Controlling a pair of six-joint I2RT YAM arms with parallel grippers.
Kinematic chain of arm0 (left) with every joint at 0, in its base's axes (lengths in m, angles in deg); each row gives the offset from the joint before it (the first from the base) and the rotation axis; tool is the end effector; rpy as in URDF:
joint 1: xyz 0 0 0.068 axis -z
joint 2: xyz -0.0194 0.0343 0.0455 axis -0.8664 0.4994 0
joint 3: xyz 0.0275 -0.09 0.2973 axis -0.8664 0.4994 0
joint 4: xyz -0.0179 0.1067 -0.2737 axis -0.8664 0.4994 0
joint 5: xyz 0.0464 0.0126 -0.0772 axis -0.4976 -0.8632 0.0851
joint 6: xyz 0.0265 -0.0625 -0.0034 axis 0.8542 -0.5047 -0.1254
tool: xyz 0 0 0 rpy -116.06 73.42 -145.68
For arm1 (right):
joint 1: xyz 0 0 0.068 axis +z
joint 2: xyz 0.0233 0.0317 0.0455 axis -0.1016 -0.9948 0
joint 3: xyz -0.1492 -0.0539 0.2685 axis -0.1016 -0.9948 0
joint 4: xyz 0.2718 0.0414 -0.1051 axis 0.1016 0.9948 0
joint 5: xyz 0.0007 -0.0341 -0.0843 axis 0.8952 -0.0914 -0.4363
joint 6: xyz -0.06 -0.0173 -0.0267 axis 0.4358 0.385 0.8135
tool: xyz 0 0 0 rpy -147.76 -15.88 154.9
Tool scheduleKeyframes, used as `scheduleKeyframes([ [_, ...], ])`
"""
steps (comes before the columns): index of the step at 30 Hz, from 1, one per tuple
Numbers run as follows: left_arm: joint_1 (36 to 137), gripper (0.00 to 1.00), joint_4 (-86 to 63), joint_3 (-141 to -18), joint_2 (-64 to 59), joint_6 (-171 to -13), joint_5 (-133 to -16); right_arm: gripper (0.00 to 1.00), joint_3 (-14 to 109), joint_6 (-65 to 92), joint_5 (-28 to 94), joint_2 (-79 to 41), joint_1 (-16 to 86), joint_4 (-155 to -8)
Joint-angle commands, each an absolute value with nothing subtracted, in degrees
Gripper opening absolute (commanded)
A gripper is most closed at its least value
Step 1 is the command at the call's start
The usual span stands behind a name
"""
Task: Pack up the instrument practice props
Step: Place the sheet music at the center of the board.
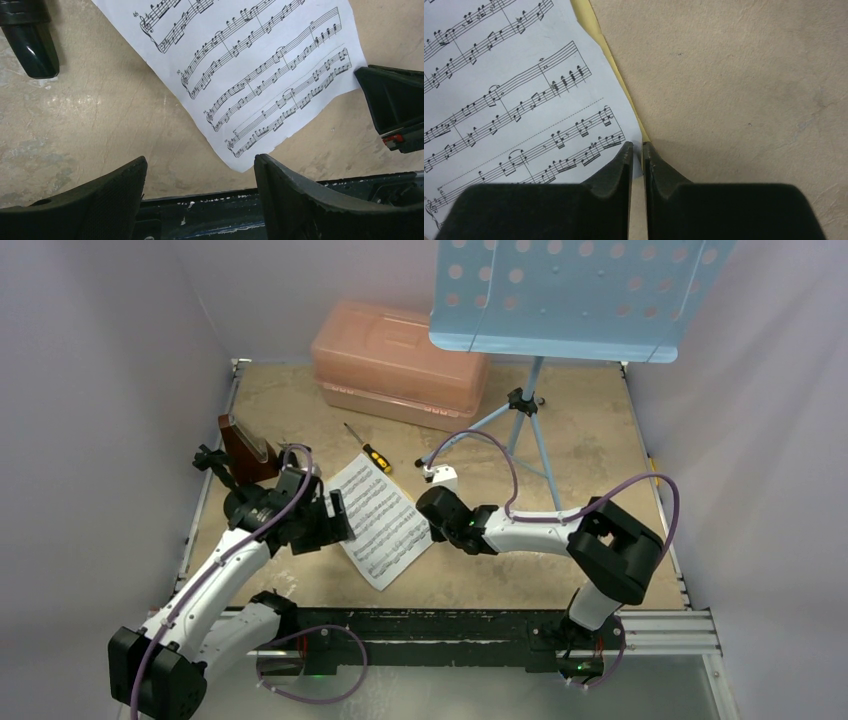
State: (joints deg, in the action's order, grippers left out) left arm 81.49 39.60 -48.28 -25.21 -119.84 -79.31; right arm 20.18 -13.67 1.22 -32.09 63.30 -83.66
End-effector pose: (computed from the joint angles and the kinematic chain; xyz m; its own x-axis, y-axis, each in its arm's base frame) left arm 0.1699 -0.0702 0.2450 -0.8760 -0.3436 -0.3383 -0.2211 0.9097 -0.3514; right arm 0.2172 0.2993 0.1730 -0.6539 -0.0703 -0.7533 -0.2958 0.9402 0.1690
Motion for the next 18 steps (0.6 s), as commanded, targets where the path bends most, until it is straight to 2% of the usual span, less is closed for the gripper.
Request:
scheduleKeyframes([
  [1,81.7,0.78,36.1,-48.0,-24.8,-120.1,-81.0,0.18,20.6,-13.8,-2.7,-28.8,63.4,-80.7],
  [4,81.7,0.80,36.4,-50.7,-24.2,-118.6,-84.9,0.30,20.3,-13.0,-2.5,-25.4,63.5,-79.0],
  [8,81.7,0.84,35.4,-55.5,-23.1,-115.2,-92.2,0.39,18.1,-11.7,1.3,-20.8,64.1,-79.5],
  [12,81.7,0.88,30.9,-59.2,-22.3,-110.5,-97.6,0.43,16.5,-12.7,3.4,-20.9,67.1,-79.4],
  [18,81.7,0.98,24.2,-60.9,-22.5,-103.2,-103.9,0.44,18.3,-17.7,2.3,-28.1,75.2,-76.3],
])
